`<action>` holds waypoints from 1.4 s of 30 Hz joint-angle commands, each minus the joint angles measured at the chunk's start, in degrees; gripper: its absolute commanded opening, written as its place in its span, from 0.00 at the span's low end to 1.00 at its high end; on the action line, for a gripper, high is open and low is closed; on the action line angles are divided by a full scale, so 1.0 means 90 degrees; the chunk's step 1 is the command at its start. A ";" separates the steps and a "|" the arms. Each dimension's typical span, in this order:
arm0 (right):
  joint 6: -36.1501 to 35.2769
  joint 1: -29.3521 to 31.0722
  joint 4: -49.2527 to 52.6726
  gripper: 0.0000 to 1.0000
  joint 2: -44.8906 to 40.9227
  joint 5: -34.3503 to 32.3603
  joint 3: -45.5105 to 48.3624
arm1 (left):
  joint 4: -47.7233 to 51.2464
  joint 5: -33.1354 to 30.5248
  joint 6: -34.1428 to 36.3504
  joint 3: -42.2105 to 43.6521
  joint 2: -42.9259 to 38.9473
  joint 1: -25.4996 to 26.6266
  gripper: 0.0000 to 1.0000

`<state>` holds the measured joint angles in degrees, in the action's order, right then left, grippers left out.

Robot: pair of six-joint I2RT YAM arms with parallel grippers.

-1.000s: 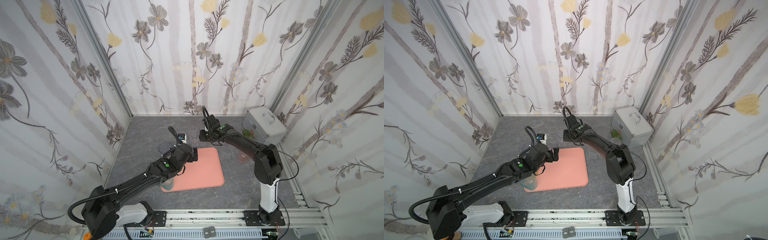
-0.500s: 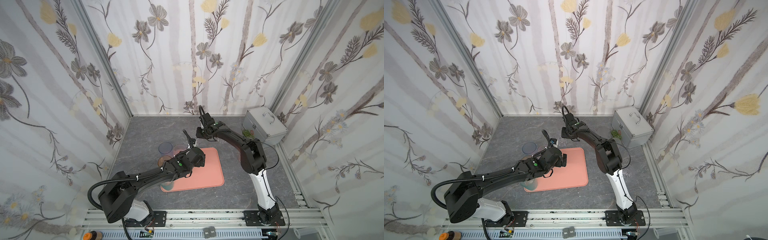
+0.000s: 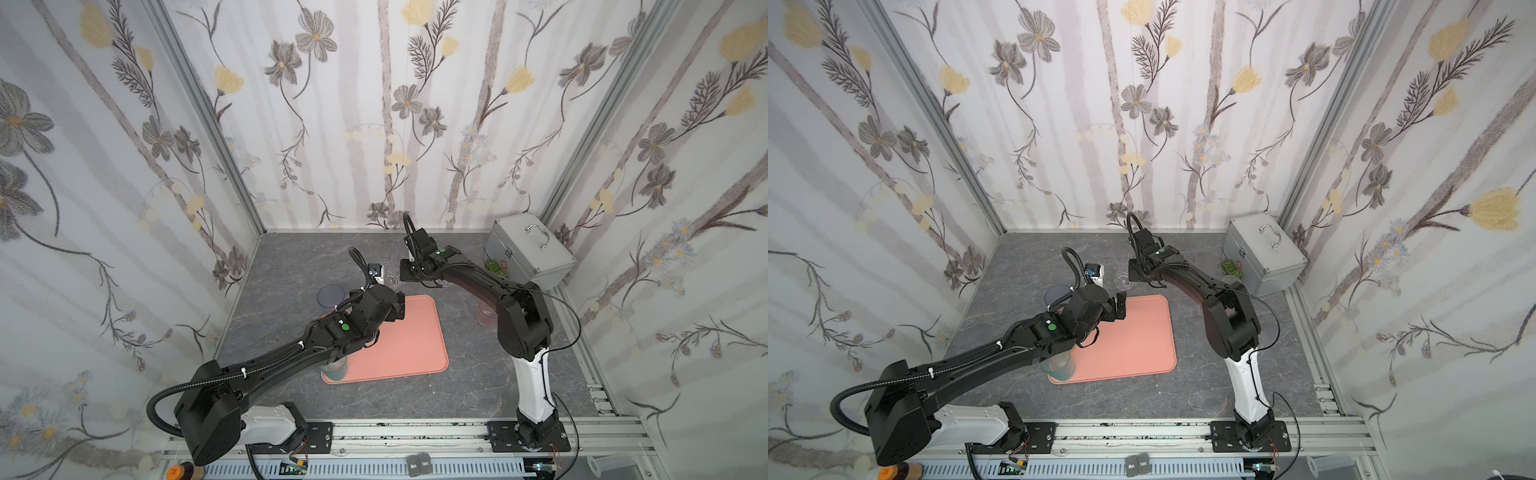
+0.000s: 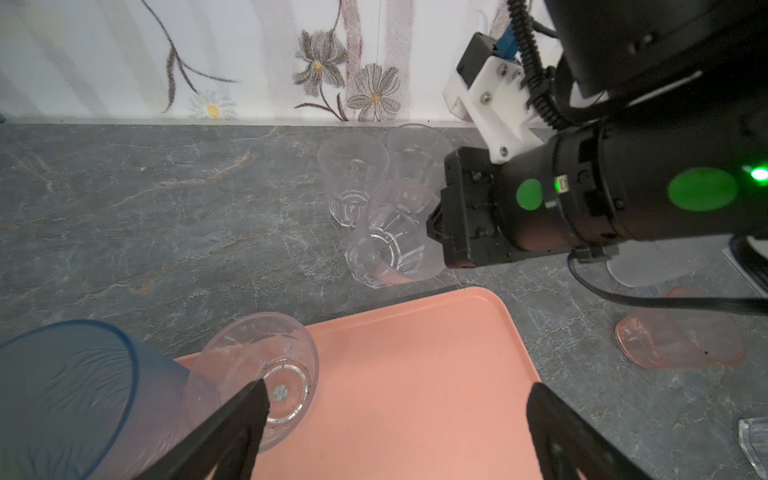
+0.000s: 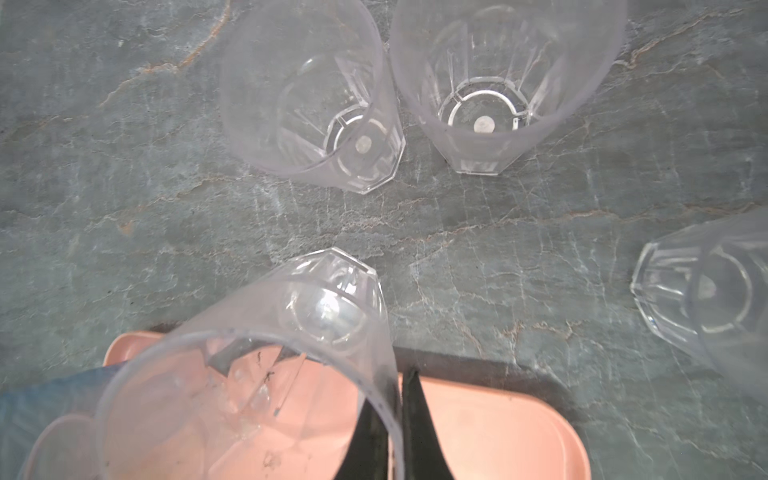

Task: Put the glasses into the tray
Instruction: 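Move the right gripper back to the cluster and grasp another clear glass, then carry the second clear glass onto the tray and open the right gripper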

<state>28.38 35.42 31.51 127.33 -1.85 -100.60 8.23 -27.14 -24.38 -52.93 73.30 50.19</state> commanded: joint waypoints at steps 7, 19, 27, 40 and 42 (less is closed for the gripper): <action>-0.0280 0.0300 -0.0160 0.03 -0.1703 -0.0632 0.1533 | 0.0064 -0.0404 0.0134 0.0171 -0.0705 -0.0288 1.00; 0.0267 0.1761 0.0118 0.04 -0.2240 -0.0409 0.2656 | 0.0687 -0.0346 0.0199 0.0594 -0.1658 -0.0790 1.00; 0.0297 0.2420 0.0529 0.05 -0.0938 -0.0525 0.1357 | 0.0736 -0.0262 0.0136 0.0801 -0.1928 -0.0879 1.00; 0.0402 0.2456 0.0479 0.07 -0.0126 -0.0228 0.0836 | 0.0746 -0.0323 0.0102 0.0819 -0.2036 -0.0912 1.00; 0.0455 0.2456 0.0414 0.09 -0.0090 -0.0139 0.0862 | 0.0764 -0.0369 0.0092 0.0850 -0.2141 -0.0969 1.00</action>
<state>31.53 56.88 36.16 125.43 -4.47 -92.79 18.72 -32.73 -23.77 -45.45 54.74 41.74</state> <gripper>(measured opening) 0.080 0.997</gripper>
